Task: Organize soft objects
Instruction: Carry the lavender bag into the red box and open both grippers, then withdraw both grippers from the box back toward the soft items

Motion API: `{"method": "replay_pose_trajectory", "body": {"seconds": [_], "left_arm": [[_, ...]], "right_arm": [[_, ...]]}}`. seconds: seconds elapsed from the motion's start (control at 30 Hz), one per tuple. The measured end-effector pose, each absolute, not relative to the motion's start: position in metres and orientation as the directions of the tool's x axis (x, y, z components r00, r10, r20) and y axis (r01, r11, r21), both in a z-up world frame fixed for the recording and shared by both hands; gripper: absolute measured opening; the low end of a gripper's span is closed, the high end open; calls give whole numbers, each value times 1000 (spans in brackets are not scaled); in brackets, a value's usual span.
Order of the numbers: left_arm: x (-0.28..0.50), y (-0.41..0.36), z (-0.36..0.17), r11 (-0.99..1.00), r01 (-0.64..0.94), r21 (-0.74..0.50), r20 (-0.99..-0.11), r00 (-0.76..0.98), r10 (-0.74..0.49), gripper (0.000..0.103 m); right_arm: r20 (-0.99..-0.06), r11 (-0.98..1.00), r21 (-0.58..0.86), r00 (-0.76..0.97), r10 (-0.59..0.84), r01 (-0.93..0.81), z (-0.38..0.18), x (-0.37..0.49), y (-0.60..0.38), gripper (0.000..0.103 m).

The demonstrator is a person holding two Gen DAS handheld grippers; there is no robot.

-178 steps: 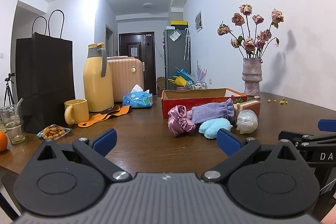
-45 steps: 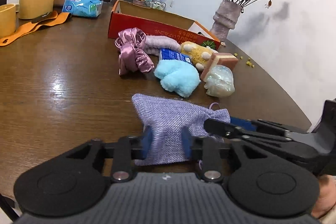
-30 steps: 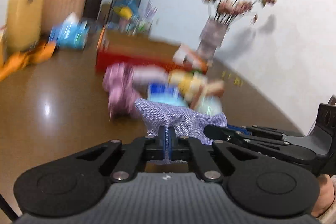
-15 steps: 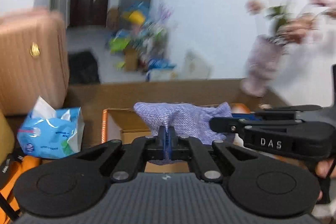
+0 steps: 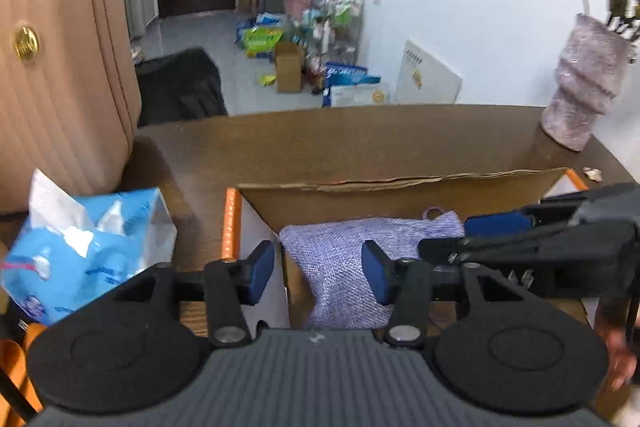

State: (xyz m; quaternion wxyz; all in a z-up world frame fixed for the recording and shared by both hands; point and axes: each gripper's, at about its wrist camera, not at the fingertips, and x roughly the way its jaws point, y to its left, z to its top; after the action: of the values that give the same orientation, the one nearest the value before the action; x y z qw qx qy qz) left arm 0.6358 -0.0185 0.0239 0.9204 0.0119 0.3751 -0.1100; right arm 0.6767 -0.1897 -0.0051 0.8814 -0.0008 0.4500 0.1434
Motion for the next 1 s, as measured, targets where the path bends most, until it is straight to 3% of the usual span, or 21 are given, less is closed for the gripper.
{"method": "replay_pose_trajectory", "body": {"seconds": [0.03, 0.1, 0.3, 0.53, 0.77, 1.0], "left_arm": [[628, -15, 30, 975, 214, -58, -686, 701, -195, 53], [610, -9, 47, 974, 221, -40, -657, 729, -192, 68], [522, 7, 107, 974, 222, 44, -544, 823, -163, 76], [395, 32, 139, 983, 162, 88, -452, 886, -105, 80], [287, 40, 129, 992, 109, 65, -391, 917, -75, 84], [193, 32, 95, 996, 89, 19, -302, 950, -79, 87]], "right_arm": [[-788, 960, 131, 561, 253, -249, 0, 673, -193, 49], [-770, 961, 141, 584, 257, -236, 16, 661, -204, 54], [-670, 970, 129, 703, 240, -208, 88, 584, -257, 74], [-551, 965, 65, 797, 247, -254, 136, 448, -310, 84], [-455, 954, 24, 846, 276, -298, 126, 309, -323, 88], [-364, 956, 12, 889, 277, -293, 78, 191, -307, 91]]}}
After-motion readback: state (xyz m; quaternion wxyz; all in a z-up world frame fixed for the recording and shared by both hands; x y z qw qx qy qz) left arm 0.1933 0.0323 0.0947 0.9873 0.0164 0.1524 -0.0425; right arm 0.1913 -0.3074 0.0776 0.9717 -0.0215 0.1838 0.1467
